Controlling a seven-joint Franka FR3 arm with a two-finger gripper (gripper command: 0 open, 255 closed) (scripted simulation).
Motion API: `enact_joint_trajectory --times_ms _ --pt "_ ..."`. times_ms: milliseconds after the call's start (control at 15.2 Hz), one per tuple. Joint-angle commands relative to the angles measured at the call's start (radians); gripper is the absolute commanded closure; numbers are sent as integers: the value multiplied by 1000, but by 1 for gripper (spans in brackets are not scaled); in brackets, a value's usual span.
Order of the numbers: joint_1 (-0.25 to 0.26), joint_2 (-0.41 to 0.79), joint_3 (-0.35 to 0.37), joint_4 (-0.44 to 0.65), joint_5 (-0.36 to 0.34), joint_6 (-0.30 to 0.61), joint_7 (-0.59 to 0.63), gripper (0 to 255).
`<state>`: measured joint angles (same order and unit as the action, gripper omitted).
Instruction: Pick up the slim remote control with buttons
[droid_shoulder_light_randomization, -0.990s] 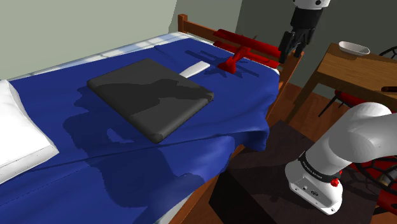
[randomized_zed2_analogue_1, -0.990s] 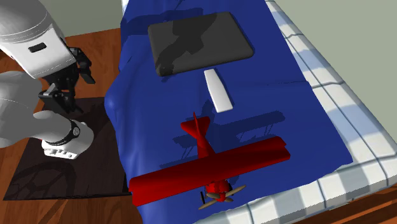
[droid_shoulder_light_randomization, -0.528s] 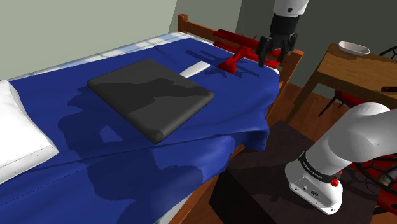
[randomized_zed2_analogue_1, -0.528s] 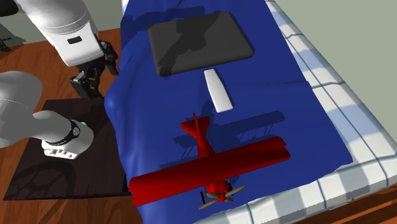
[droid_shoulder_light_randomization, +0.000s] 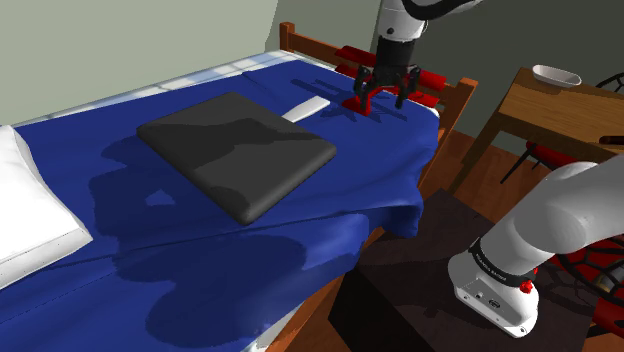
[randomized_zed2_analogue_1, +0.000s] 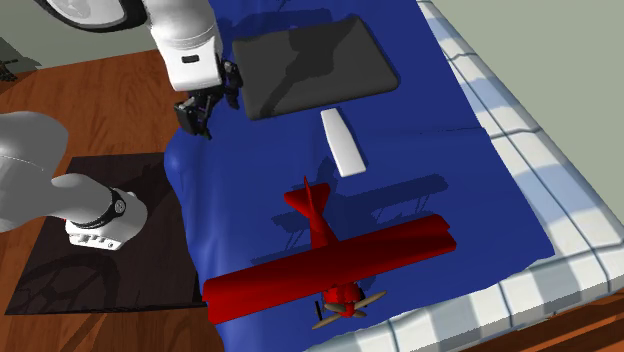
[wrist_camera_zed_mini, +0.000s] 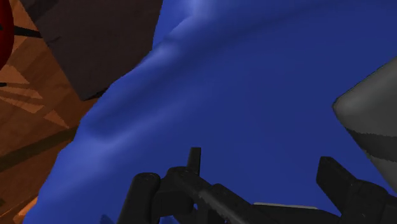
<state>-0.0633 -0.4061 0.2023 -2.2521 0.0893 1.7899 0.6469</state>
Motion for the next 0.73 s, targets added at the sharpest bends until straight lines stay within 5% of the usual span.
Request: enact_joint_trajectory --times_ms 0,660 --pt "-10 68 32 43 2 34 102 0" --pt "-33 451 109 333 -94 151 562 0"
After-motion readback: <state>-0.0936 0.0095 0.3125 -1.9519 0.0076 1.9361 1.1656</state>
